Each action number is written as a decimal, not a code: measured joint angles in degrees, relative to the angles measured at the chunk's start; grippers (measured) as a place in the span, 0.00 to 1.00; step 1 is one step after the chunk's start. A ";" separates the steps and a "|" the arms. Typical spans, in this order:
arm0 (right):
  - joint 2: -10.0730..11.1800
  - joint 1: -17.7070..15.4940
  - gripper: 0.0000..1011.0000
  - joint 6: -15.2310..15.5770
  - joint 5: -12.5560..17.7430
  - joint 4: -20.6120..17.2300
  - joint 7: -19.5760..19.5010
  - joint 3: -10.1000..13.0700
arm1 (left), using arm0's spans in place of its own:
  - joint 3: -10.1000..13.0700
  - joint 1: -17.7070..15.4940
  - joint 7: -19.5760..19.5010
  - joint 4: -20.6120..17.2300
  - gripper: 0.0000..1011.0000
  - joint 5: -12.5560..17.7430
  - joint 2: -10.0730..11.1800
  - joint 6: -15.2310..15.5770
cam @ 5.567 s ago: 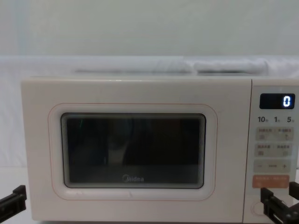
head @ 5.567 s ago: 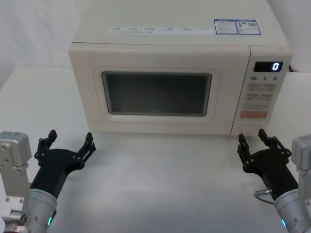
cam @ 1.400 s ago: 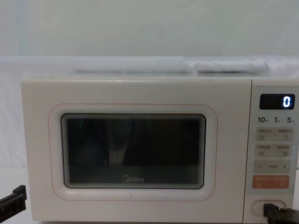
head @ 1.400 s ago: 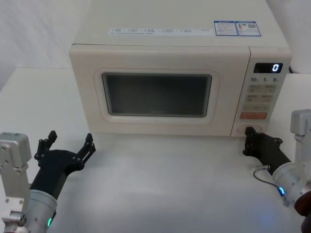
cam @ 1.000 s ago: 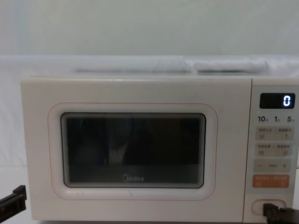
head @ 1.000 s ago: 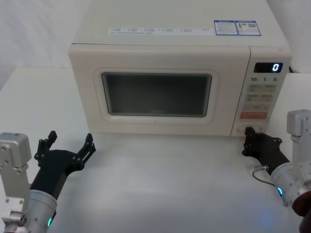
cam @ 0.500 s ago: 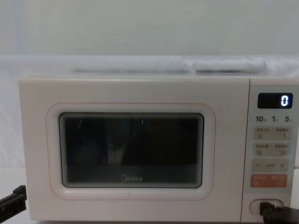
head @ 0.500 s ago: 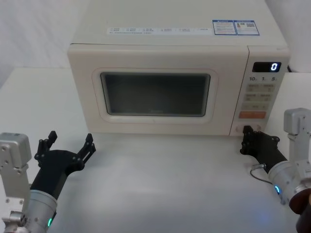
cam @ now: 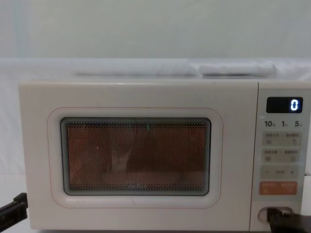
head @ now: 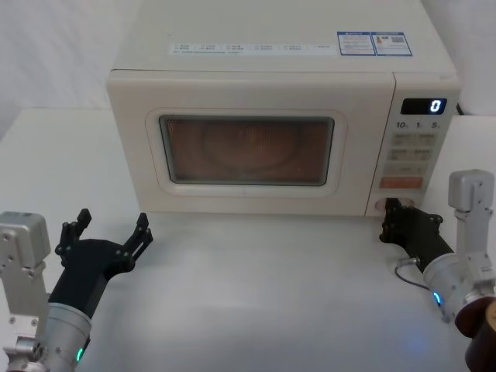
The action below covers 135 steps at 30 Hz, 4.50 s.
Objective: Press the button to open the microwave door with one hand; close the microwave door with the other hand.
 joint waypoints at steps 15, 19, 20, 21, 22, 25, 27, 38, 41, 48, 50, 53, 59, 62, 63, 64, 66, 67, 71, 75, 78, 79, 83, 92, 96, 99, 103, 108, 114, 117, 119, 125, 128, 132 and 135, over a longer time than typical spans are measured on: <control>-0.92 1.52 0.00 -0.70 -0.13 1.82 0.25 0.21 | 0.00 0.00 0.00 0.00 0.99 0.00 0.00 0.00; -0.92 1.58 0.00 -0.72 -0.08 1.98 0.42 0.34 | 0.00 0.00 0.00 0.00 0.99 0.00 0.00 0.00; -0.91 1.58 0.00 -0.72 -0.08 1.97 0.43 0.36 | 0.00 0.00 0.00 0.00 0.99 0.00 0.00 0.00; -0.90 1.58 0.00 -0.72 -0.07 1.97 0.44 0.38 | 0.00 0.00 0.00 0.00 0.99 0.00 0.00 0.00; -0.85 1.58 0.00 -0.67 -0.04 1.97 0.50 0.42 | 0.00 0.00 0.00 0.00 0.99 0.00 0.00 0.00; -0.76 1.47 0.00 -0.57 0.00 1.92 0.57 0.53 | 0.00 0.00 0.00 0.00 0.99 0.00 0.00 0.00; -0.60 1.19 0.00 -0.41 0.10 1.73 0.70 0.69 | 0.00 0.00 0.00 0.00 0.99 0.00 0.00 0.00; 0.05 -0.13 0.00 0.89 0.37 0.55 0.82 1.04 | 0.00 0.00 0.00 0.00 0.99 0.00 0.00 0.01; 0.29 -0.70 0.00 1.21 0.47 -0.15 0.98 1.04 | -0.01 -0.01 0.01 0.00 0.99 0.00 0.00 0.00; 1.20 -3.09 0.00 2.31 0.71 -3.69 1.26 1.12 | 0.00 0.00 0.00 0.00 0.99 0.00 0.00 0.00; 1.51 -4.11 0.00 2.61 0.78 -5.28 1.29 1.12 | 0.00 0.00 0.00 0.00 0.99 0.00 0.00 0.00; 1.88 -5.38 0.00 2.92 0.88 -7.29 1.30 1.20 | 0.00 0.00 0.00 0.00 0.99 0.00 0.00 0.01; 2.85 -8.80 0.00 3.37 1.04 -12.77 1.13 1.63 | 0.00 -0.01 0.00 0.00 0.99 0.00 0.00 0.01; 3.33 -10.05 0.00 3.47 1.18 -15.07 1.06 1.92 | 0.00 0.00 0.00 0.00 0.99 0.00 0.00 0.01; 3.59 -10.61 0.00 3.48 1.25 -16.16 1.02 2.15 | 0.00 0.00 0.00 0.00 0.99 0.00 0.00 0.00; 3.59 -10.61 0.00 3.48 1.25 -16.16 1.02 2.15 | 0.00 0.00 -0.01 0.00 0.99 0.00 0.00 0.01; 3.93 -11.17 0.00 3.46 1.35 -17.34 1.00 2.47 | 0.00 0.00 0.00 0.00 0.99 0.00 0.00 0.01; 4.07 -11.38 0.00 3.45 1.39 -17.75 0.99 2.64 | 0.00 0.00 0.00 0.00 0.99 0.00 -0.01 0.01; 4.85 -12.16 0.00 3.07 1.65 -19.69 0.86 3.69 | 0.00 0.00 0.00 0.00 0.99 0.00 0.00 0.00; 5.40 -12.55 0.00 2.53 1.98 -20.81 0.73 4.93 | 0.00 0.00 0.00 0.00 0.99 0.00 0.00 0.01; 5.76 -12.76 0.00 2.09 2.39 -21.34 0.73 5.85 | 0.00 0.00 0.00 0.00 0.99 0.00 0.00 0.01; 5.95 -12.82 0.00 1.89 2.67 -21.46 0.77 6.30 | 0.00 0.00 0.00 0.00 0.99 0.00 0.00 0.01; 6.28 -12.80 0.00 1.46 3.45 -21.49 1.14 7.35 | 0.00 0.00 0.00 0.00 0.99 0.00 0.00 0.01; 6.80 -11.90 0.00 0.73 5.97 -20.24 2.56 8.79 | 0.00 0.00 0.00 0.00 0.99 0.00 0.00 0.01; 7.20 -11.27 0.00 0.85 7.77 -19.62 4.19 8.34 | 0.00 0.00 0.00 0.00 0.99 0.00 0.00 0.01; 7.60 -10.69 0.00 1.23 9.08 -18.88 5.24 7.92 | 0.00 0.00 0.00 0.00 0.99 0.00 0.00 0.01; 8.31 -10.25 0.00 1.91 10.16 -18.17 6.01 7.12 | 0.00 0.00 0.00 0.00 0.99 0.00 0.00 0.01; 8.45 -10.18 0.00 2.06 10.36 -18.04 6.12 6.97 | 0.00 0.00 -0.01 0.00 0.99 0.00 0.00 0.01; 8.34 -10.22 0.00 2.01 10.31 -18.12 6.11 7.07 | 0.00 0.00 0.00 0.00 0.99 0.00 0.00 0.01; 8.31 -10.24 0.05 1.99 10.29 -18.16 6.09 7.10 | 0.00 0.00 0.00 0.00 0.99 0.00 0.00 0.00; 8.30 -10.25 0.08 1.98 10.27 -18.17 6.08 7.11 | 0.00 0.00 0.00 0.00 0.99 0.00 0.00 0.00; 8.27 -10.28 0.25 1.94 10.17 -18.23 6.06 7.15 | 0.00 0.00 0.00 0.00 0.99 0.00 0.00 0.01; 8.25 -10.29 0.35 1.92 10.14 -18.24 6.05 7.17 | 0.00 0.00 -0.01 0.00 0.99 0.00 0.00 0.00; 8.23 -10.30 0.47 1.89 10.11 -18.26 6.04 7.19 | 0.00 0.00 0.00 0.00 0.99 0.00 0.00 0.01; 8.21 -10.31 0.56 1.87 10.09 -18.29 6.02 7.21 | 0.00 0.00 0.00 0.00 0.99 0.00 0.00 0.01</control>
